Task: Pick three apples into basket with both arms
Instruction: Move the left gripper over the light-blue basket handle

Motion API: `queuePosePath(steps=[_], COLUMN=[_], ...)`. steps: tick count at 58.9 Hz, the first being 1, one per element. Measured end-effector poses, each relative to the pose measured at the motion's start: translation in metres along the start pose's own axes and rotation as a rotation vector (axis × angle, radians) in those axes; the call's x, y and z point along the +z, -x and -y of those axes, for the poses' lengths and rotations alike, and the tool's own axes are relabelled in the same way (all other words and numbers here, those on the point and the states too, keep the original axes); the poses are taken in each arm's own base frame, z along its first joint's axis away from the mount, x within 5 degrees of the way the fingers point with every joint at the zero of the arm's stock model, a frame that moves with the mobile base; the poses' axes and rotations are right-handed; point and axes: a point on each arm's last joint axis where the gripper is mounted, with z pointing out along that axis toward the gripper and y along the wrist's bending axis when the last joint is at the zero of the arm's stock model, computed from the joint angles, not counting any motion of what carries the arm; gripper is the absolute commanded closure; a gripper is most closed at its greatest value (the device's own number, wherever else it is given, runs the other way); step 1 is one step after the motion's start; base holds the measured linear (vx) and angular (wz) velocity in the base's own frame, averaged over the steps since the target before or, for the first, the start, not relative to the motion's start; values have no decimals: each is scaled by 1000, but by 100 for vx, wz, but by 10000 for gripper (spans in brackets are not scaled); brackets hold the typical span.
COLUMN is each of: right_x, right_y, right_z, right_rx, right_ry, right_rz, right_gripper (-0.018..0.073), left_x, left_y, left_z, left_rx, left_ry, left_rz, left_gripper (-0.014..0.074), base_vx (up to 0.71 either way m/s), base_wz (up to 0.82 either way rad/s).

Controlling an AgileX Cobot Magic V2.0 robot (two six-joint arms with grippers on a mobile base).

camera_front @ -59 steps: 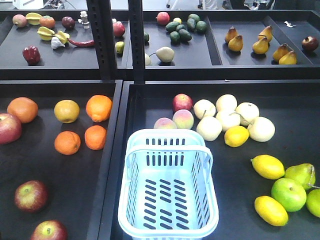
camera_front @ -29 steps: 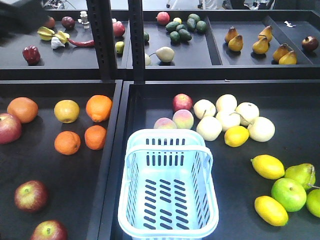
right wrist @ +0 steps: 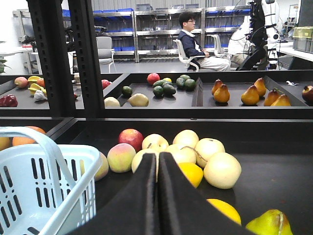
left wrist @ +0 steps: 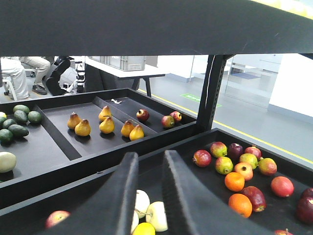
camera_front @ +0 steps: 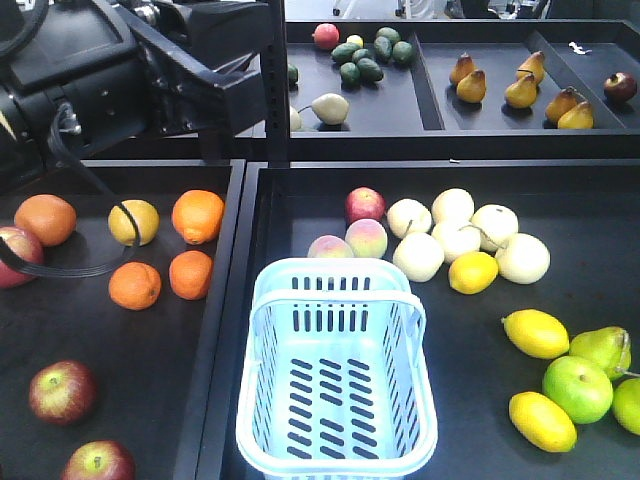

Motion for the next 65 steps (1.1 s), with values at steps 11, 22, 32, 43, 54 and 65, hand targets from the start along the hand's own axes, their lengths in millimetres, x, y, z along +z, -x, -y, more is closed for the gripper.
queuePosePath(steps=[11, 22, 32, 43, 54, 65], right_x=[0, 0, 0, 0, 0, 0], right_y=[0, 0, 0, 0, 0, 0], right_z=[0, 0, 0, 0, 0, 0], right_rx=[0, 0, 0, 0, 0, 0], right_ry=[0, 0, 0, 0, 0, 0], right_rz=[0, 0, 0, 0, 0, 0], right_gripper=[564, 564, 564, 564, 564, 564], left_x=[1, 0, -3, -6, 19, 62], left_y=[-1, 1, 21, 49, 35, -11], left_z=[0, 1, 9, 22, 29, 41], left_rx=[-53, -139, -45, 156, 269, 332], left_ry=[-2, -7, -19, -15, -57, -214], left_rz=[-3, -2, 25, -9, -271, -579], left_gripper=[456, 455, 444, 349, 195, 134], base_vx=[0, 0, 0, 0, 0, 0], base_wz=[0, 0, 0, 0, 0, 0])
